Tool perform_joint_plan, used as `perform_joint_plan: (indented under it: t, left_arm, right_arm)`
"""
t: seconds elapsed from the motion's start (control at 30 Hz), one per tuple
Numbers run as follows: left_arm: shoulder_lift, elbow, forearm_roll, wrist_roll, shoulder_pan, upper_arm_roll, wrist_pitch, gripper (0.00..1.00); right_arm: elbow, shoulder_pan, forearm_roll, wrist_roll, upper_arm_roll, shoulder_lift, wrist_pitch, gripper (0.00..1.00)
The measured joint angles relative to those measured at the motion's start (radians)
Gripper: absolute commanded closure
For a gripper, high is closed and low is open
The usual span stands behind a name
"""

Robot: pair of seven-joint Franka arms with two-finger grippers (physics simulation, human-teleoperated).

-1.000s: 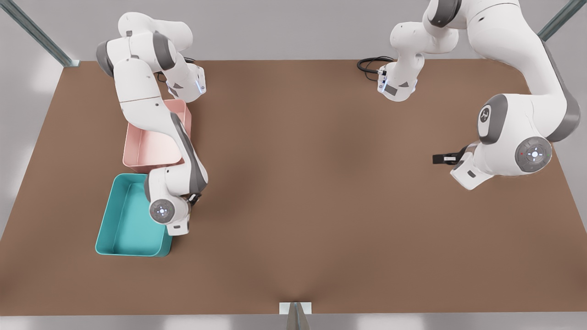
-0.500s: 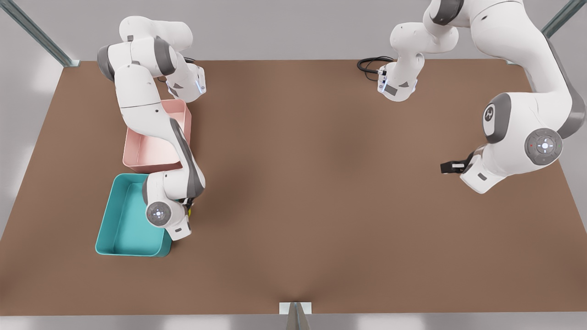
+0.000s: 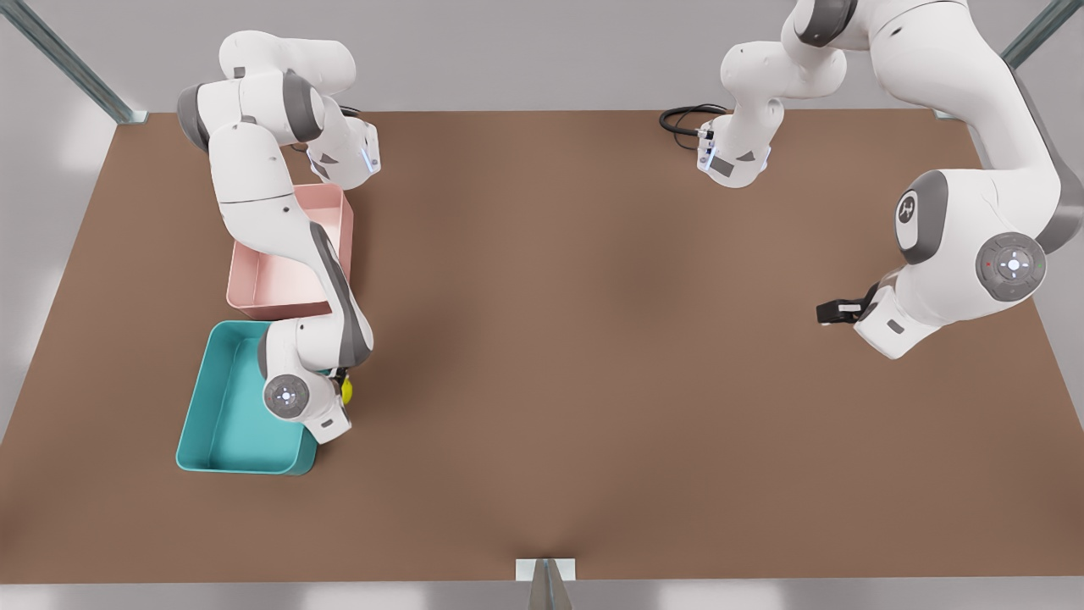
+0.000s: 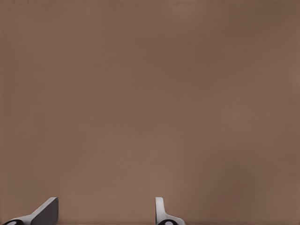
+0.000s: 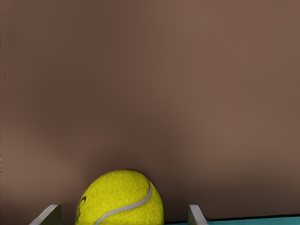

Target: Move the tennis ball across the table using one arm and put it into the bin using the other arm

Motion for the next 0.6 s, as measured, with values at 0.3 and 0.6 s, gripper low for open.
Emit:
perform_joint_plan:
  t: [0.3,0.6]
  left_arm:
    - [0.000,0.001,0.003,0.005,0.000,0.001,0.002,0.00]
    - [0.000,0.002,0.005,0.007,-0.001,0.002,0.003,0.00]
  right_arm:
    - [-0.011,0.000,0.007,-0.043,0.003,-0.002,-0.011,0.00]
    - [-0.019,-0.001,0.011,-0.069,0.000,0.020,-0.009,0.00]
